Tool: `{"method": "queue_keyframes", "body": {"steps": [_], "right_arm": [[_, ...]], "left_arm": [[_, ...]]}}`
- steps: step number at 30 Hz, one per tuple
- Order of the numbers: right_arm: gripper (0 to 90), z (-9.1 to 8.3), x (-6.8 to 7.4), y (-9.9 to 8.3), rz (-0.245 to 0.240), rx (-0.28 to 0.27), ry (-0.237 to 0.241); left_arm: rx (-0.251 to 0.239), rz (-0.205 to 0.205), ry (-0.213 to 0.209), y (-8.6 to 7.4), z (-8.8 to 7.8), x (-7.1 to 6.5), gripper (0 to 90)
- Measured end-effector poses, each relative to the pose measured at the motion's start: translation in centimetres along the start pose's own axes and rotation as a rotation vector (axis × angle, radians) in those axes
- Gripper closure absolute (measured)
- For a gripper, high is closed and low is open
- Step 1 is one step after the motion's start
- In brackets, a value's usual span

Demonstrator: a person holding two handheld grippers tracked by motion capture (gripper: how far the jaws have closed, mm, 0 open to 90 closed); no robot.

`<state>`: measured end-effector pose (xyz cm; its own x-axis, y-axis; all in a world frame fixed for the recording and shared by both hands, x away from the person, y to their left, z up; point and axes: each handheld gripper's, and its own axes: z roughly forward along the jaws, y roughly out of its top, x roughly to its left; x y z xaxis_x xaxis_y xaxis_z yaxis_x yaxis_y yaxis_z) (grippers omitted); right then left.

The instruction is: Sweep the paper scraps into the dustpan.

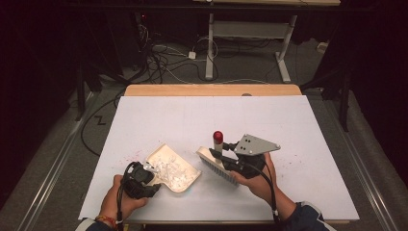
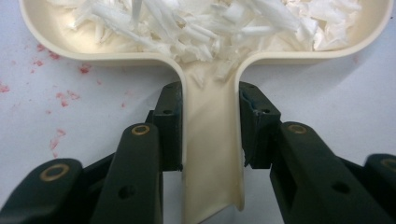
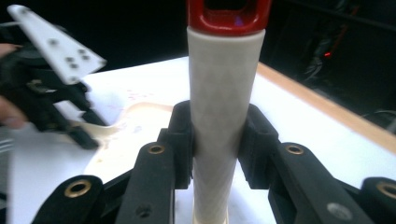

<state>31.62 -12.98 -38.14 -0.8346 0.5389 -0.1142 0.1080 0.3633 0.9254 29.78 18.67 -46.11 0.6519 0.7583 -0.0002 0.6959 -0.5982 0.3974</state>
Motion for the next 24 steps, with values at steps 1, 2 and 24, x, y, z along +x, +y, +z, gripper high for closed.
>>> {"method": "queue_keyframes", "body": {"steps": [1,2,24], "right_arm": [[70.0,0.0,0.4,0.0,-0.002,-0.001,0.012],[70.0,0.0,1.0,0.2,-0.011,-0.002,0.031],[70.0,-0.9,-0.1,4.6,-0.011,-0.115,0.092]], "left_arm": [[-0.002,0.0,0.002,0.0,0.0,0.0,63.3],[-0.001,0.001,0.004,0.0,0.0,-0.1,63.3],[-0.005,0.003,0.004,0.0,0.0,-0.2,63.2]]}}
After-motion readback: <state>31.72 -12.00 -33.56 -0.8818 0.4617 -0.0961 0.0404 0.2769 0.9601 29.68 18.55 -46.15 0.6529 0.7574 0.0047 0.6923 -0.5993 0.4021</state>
